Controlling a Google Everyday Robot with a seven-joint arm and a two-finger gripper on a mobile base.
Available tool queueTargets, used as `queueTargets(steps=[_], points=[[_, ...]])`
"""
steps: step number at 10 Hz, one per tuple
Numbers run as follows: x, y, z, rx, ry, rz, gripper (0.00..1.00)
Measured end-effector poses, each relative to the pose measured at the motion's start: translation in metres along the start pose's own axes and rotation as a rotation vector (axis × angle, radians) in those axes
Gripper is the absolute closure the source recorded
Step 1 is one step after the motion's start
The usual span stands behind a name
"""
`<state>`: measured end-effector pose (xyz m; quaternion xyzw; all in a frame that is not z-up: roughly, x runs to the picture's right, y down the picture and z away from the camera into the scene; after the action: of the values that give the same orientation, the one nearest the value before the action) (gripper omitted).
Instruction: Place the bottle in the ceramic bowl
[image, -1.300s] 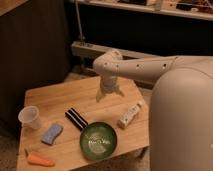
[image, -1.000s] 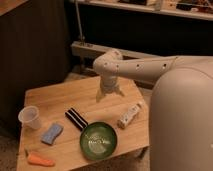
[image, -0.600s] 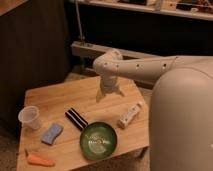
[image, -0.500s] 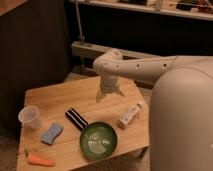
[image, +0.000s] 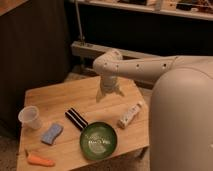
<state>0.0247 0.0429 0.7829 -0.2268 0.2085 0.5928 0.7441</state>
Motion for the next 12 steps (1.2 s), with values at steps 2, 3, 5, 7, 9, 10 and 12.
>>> queueTargets(steps=[2, 3, 5, 7, 9, 10, 12], points=[[0.000, 0.000, 0.000, 0.000, 0.000, 0.000, 0.20], [0.000, 0.000, 0.000, 0.000, 0.000, 0.000, 0.20], [0.000, 0.000, 0.000, 0.000, 0.000, 0.000, 0.20], [-0.001, -0.001, -0.001, 0.002, 0.000, 0.004, 0.20], [0.004, -0.011, -0.002, 0.054, 0.007, 0.120, 0.20], [0.009, -0.020, -0.003, 0.068, 0.004, 0.237, 0.20], [0.040, -0.064, -0.006, 0.027, -0.051, 0.625, 0.20]])
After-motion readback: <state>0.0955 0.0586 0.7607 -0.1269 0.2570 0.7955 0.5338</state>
